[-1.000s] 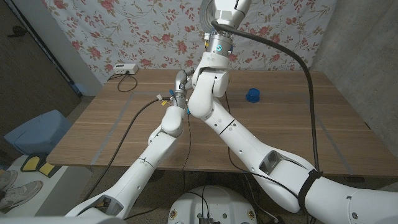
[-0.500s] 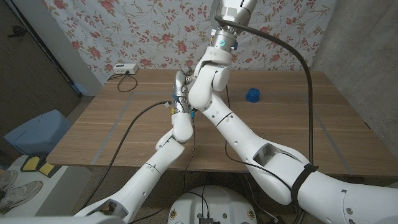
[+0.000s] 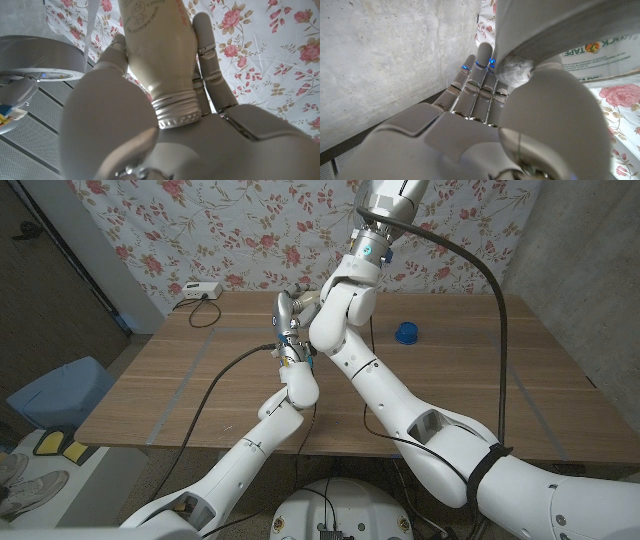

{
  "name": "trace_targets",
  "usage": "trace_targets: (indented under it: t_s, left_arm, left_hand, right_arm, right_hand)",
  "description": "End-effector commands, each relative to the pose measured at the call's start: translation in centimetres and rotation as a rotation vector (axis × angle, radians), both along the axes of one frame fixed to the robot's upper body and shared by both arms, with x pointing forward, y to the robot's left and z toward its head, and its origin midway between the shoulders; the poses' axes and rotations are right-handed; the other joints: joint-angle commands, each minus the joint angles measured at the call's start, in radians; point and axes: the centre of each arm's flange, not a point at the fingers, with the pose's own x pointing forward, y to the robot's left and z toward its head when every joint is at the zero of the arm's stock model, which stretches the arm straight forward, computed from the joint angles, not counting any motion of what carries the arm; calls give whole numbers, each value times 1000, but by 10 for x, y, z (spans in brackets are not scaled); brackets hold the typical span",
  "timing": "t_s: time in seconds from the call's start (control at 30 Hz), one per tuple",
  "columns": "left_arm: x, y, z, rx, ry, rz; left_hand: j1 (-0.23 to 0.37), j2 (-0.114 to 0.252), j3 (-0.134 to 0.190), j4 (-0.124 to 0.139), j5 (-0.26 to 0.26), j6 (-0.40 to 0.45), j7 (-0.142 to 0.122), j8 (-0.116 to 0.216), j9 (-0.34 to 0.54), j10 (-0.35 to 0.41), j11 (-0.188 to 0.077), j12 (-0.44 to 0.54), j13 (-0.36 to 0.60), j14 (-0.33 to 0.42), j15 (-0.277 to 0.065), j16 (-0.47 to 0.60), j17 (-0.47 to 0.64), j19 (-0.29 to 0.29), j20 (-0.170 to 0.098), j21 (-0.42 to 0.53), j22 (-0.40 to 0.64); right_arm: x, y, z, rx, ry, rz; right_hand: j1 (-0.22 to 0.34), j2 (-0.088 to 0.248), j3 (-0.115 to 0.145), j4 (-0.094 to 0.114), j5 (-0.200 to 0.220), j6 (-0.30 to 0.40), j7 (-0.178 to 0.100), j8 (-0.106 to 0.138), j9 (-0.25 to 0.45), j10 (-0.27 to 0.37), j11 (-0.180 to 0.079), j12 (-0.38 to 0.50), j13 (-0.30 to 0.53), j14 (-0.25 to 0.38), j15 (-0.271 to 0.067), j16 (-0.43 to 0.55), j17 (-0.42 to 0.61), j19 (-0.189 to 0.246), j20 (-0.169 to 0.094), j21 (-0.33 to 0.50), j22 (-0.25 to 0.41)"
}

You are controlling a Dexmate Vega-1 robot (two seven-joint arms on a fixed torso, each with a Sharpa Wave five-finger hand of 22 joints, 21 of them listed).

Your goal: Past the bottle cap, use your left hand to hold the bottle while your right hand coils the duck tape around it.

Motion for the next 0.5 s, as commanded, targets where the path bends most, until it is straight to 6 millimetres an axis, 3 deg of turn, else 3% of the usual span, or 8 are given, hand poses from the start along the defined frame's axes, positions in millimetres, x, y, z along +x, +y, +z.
trace_targets:
  t_s: [0.03,0.27,0.4,0.5]
  left_arm:
    - [-6,-9,1,-3,-17,-145]
    - [-49,-18,0,73,-53,-335]
    - [-60,-16,1,110,-23,-423]
    - [-60,-13,4,111,-19,-377]
  left_hand:
    - [171,160,44,6,3,6,2,4,2,84,-74,-1,249,334,-357,4,5,-47,-100,5,1]
    - [171,159,44,6,3,9,-1,4,0,87,-75,-3,253,333,-357,4,6,-48,-100,7,0]
    - [170,159,44,7,3,5,-1,2,-1,87,-77,-5,255,334,-357,3,5,-49,-100,7,0]
    - [169,159,44,7,3,7,0,2,-2,91,-80,-7,255,335,-357,4,6,-50,-100,8,0]
  right_arm:
    - [9,-3,2,-13,21,-30]
    - [21,-5,8,5,32,-52]
    - [23,-5,8,12,34,-46]
    - [15,-5,4,2,16,-9]
  right_hand:
    - [237,238,1,6,5,45,-37,5,12,78,-67,1,237,6,-96,7,5,-2,-6,6,3]
    - [239,237,1,6,5,48,-38,2,12,79,-67,1,239,5,-97,6,5,-4,-6,12,2]
    - [239,237,1,7,5,48,-39,1,14,76,-67,0,240,5,-97,4,2,-5,-6,16,1]
    - [240,237,1,7,5,53,-39,1,14,79,-65,0,239,7,-98,5,3,-3,-5,20,1]
